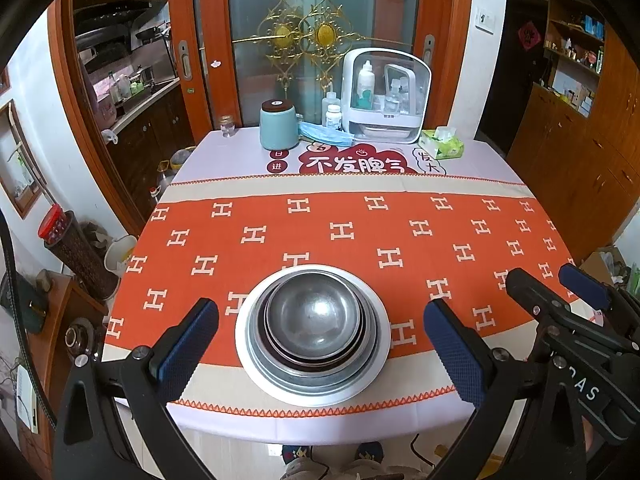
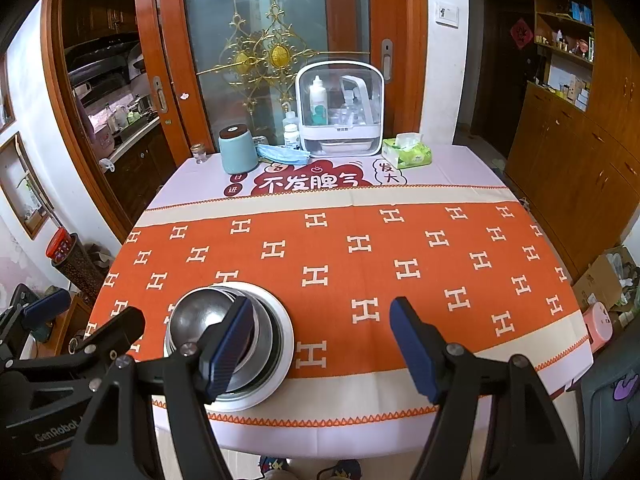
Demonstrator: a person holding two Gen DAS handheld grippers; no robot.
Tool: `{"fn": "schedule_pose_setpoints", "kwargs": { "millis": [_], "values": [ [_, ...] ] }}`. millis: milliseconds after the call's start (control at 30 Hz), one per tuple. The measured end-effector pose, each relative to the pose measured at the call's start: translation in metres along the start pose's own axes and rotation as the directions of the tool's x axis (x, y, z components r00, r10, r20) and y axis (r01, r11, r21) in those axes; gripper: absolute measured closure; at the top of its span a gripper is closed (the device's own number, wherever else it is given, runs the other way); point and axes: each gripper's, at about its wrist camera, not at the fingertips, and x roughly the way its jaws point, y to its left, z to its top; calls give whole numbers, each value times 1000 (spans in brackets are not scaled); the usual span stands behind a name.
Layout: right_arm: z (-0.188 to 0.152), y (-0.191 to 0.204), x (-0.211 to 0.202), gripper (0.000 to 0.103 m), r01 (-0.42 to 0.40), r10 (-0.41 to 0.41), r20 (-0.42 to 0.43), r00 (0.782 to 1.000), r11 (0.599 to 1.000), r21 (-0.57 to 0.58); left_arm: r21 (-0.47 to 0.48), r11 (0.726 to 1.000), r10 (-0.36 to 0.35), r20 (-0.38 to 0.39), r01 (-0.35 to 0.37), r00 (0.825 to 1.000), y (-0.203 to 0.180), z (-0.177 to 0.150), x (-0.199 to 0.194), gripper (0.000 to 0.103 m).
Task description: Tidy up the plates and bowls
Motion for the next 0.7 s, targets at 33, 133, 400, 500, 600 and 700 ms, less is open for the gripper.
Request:
{"fn": "schedule_pose_setpoints", "kwargs": {
  "millis": [33,133,400,500,600,700],
  "values": [
    [0,0,0,31,0,0,0,1000,1000,0,0,1000,0,-1,0,1000,0,0,0,1],
    [0,0,0,31,-1,1,0,1000,1000,0,1,1000,0,0,0,1000,0,1,1,1],
    [1,0,0,31,-1,1,0,1000,1000,0,-1,1000,-2,-7,2,1000,1,0,1,1],
    [1,1,1,31,0,0,-3,1000,1000,0,0,1000,-1,-11,1,1000,2,-1,2,1],
    [0,0,0,31,0,0,-2,1000,1000,0,-1,1000,-2,-10,2,1000,2,0,2,1],
    [-1,0,0,31,1,-1,-1,1000,1000,0,-1,1000,-1,-9,1,1000,2,0,2,1]
  ]
}}
